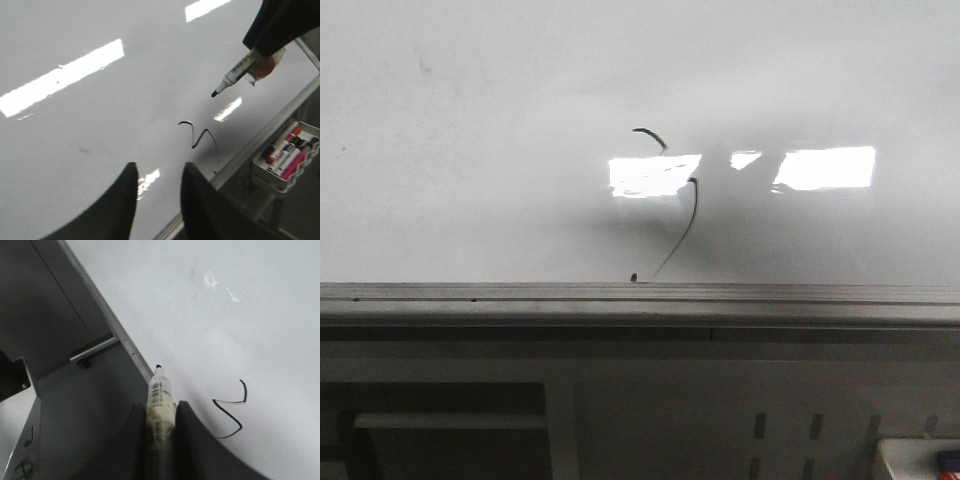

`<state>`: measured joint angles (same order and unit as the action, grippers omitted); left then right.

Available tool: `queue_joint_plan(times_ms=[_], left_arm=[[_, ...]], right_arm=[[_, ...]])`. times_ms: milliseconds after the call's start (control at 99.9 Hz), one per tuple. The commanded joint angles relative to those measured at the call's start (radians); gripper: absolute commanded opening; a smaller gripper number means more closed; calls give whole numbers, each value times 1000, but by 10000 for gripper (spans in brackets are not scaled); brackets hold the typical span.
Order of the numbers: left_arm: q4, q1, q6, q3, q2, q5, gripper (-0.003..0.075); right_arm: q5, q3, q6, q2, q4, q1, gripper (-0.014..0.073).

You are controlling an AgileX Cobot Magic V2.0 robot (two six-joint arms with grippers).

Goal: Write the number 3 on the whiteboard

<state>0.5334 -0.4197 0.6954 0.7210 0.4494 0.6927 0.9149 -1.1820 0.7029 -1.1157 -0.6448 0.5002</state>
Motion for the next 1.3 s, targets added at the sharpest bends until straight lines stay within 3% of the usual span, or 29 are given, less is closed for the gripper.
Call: queue_joint_plan(times_ms=[0,50,170,430,631,751,1061,1291], left_arm=[[149,2,112,48,90,-22,371],[234,2,209,74,130,32,406],[378,0,395,158,250,160,405],[363,-120,417,325,461,293,406],[315,-211,417,406,558,339,401],[287,-239,417,421,593,343,353],[150,-248,376,421,622,314,315],[173,-248,374,421,631,307,314]], right_arm=[[63,-58,85,15,-20,20,-53],[79,-59,146,15,-20,47,-53],[54,-59,234,15,7,155,-53],[-146,-59,240,15,208,390,-53],[-158,-59,240,15,209,401,-53],[-153,-59,240,15,209,401,-53],[-142,-59,240,15,208,401,-53],[-142,-59,240,15,204,401,-53]])
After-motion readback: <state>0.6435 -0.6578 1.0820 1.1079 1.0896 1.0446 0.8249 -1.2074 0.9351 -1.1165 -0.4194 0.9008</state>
